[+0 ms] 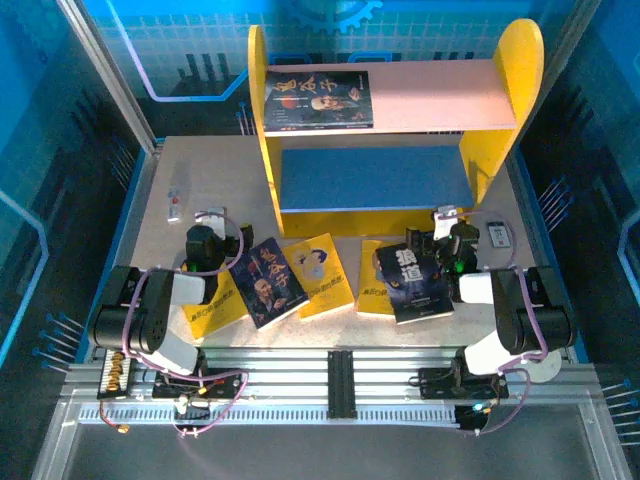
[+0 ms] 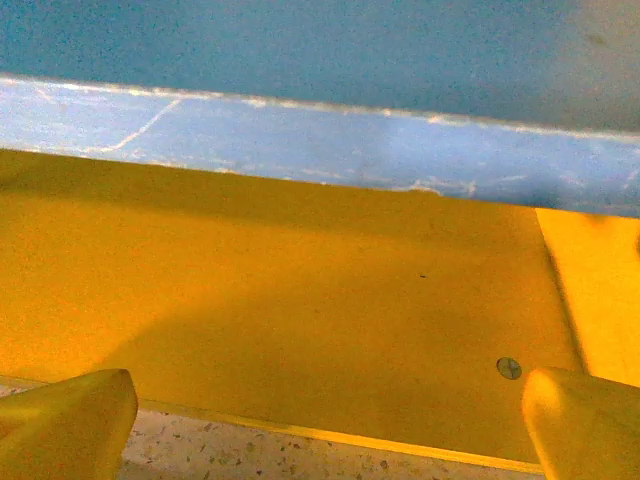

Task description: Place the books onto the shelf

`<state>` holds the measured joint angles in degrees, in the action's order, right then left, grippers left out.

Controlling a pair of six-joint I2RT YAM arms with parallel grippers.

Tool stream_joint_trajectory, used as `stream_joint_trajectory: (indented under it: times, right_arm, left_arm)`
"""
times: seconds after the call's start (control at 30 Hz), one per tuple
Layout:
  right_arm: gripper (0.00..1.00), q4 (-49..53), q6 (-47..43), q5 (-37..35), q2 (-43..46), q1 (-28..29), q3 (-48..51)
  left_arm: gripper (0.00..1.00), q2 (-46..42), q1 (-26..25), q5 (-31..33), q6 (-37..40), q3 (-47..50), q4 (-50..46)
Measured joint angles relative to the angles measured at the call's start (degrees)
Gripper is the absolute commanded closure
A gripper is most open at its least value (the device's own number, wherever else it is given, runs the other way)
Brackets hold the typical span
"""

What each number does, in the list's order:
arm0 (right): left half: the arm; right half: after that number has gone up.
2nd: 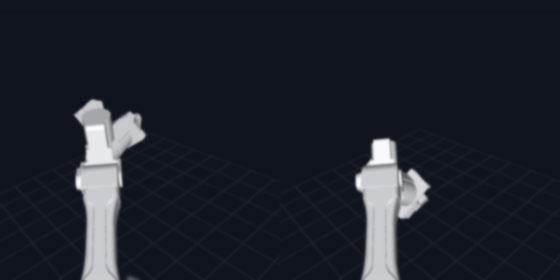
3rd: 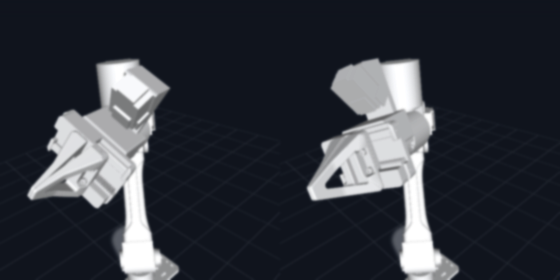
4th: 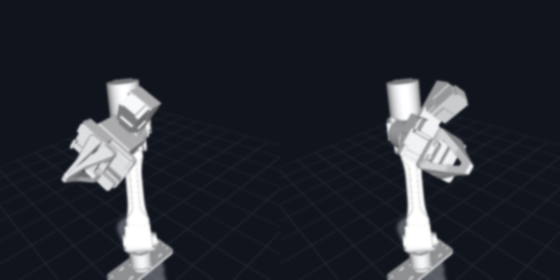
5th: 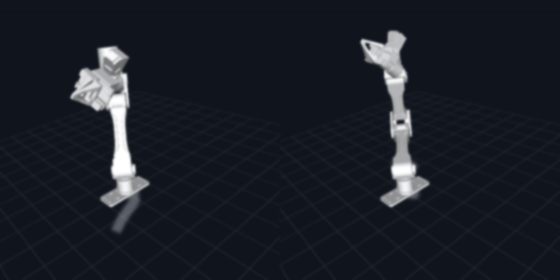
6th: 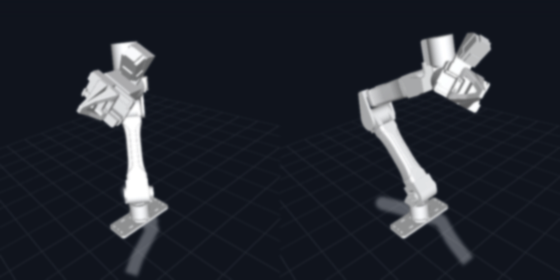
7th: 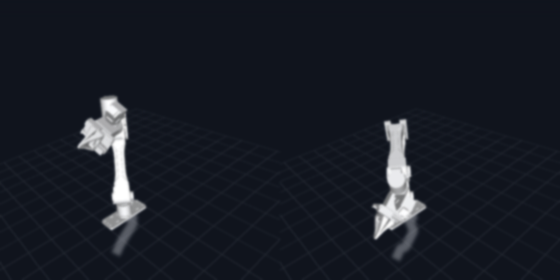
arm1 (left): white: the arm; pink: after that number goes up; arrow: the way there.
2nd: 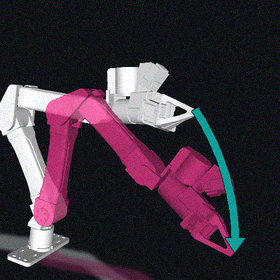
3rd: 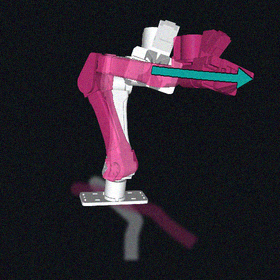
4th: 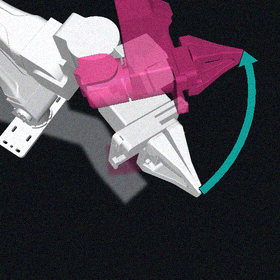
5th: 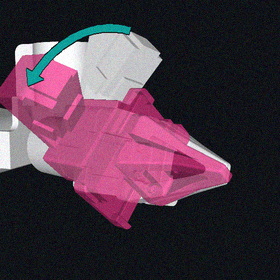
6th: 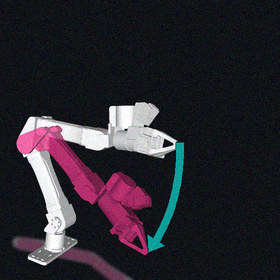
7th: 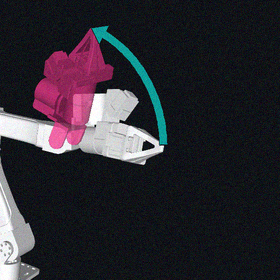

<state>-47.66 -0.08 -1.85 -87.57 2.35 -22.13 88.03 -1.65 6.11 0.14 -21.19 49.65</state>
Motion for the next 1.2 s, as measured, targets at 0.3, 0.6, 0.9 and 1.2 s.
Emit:
stream_joint_trajectory:
  times: [0.3, 0.6, 0.9, 1.2]
  right_arm:
    - [0.0, 0.0, 0.0, 0.0, 0.0, 0.0, 0.0]
    - [0.0, 0.0, 0.0, 0.5, 0.0, 0.0, 0.0]
    - [0.0, 0.0, 0.3, 0.3, 0.2, 0.0, 0.0]
    - [0.0, 7.3, 0.2, -5.0, 17.0, 1.4, 1.7]
  left_arm:
    - [0.0, 0.0, 0.0, 0.0, 0.0, 0.0, 0.0]
    - [0.01, 0.0, 0.0, 0.0, 0.0, 0.0, 0.0]
    - [0.01, -0.1, 0.2, 1.1, -0.2, -0.1, -0.1]
    - [0.01, -17.9, -2.5, 4.2, -0.2, -3.1, -14.8]
